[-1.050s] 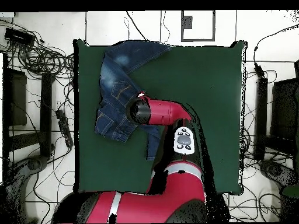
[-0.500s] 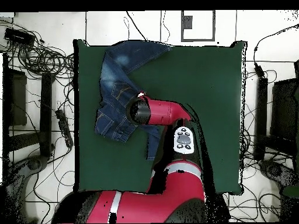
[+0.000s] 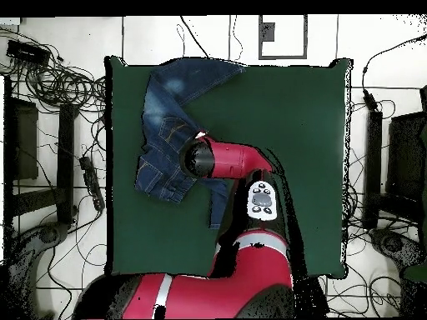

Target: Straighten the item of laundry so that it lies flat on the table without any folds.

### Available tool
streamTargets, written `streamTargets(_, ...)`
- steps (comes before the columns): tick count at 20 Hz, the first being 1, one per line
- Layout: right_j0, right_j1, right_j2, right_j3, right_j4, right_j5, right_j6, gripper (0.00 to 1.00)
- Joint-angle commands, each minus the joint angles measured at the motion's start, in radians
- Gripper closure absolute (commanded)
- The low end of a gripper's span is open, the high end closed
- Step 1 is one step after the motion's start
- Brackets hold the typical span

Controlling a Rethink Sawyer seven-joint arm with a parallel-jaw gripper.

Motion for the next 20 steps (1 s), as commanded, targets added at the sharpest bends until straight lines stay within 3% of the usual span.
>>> streamTargets(1,0.134,-0.132,0.033,0.100,0.079,0.124,0.199,1.00)
streamTargets(5,0.181,-0.229,0.028,0.148,0.155,0.250,0.263,1.00)
streamTargets(8,0.191,-0.252,0.039,0.175,0.203,0.254,0.278,1.00)
streamTargets(20,0.333,-0.229,-0.024,0.217,0.388,0.175,0.390,1.00)
